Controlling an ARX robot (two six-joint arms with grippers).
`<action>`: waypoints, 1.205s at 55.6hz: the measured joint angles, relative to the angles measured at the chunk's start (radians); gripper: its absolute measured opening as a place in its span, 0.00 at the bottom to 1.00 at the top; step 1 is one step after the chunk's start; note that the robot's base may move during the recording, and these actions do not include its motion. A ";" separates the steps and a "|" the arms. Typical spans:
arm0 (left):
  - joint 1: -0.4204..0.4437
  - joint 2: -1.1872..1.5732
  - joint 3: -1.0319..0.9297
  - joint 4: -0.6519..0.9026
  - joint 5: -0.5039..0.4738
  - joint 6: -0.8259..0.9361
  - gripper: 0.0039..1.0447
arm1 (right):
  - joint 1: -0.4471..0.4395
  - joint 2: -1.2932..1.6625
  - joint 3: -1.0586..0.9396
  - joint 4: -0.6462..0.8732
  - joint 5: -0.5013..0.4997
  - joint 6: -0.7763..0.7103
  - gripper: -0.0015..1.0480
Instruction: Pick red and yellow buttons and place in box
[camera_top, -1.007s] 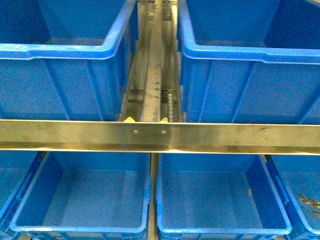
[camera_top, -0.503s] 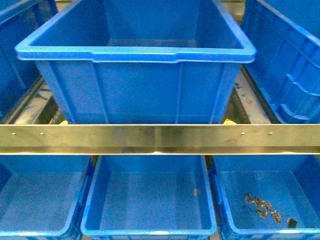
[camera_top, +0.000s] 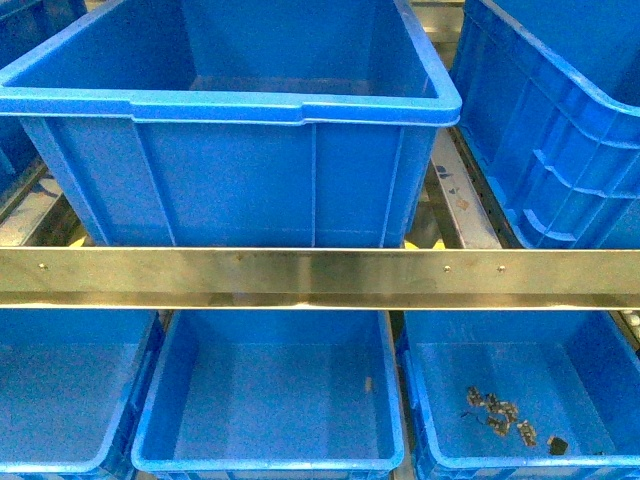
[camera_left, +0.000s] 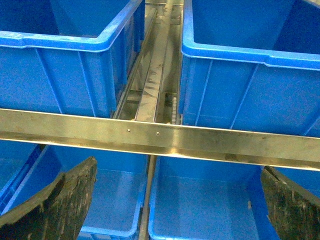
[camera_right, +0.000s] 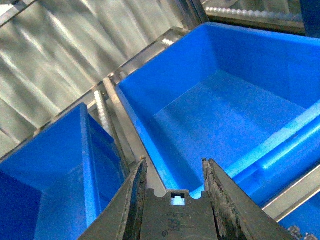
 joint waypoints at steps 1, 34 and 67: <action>0.000 0.000 0.000 0.000 0.000 0.000 0.92 | -0.008 0.013 0.011 0.005 -0.008 -0.010 0.24; 0.000 0.000 0.000 0.000 0.000 0.000 0.92 | -0.341 0.621 0.654 0.020 -0.293 -0.162 0.24; 0.000 0.000 0.000 0.000 0.000 0.000 0.92 | -0.490 1.110 1.075 -0.201 -0.349 -0.067 0.25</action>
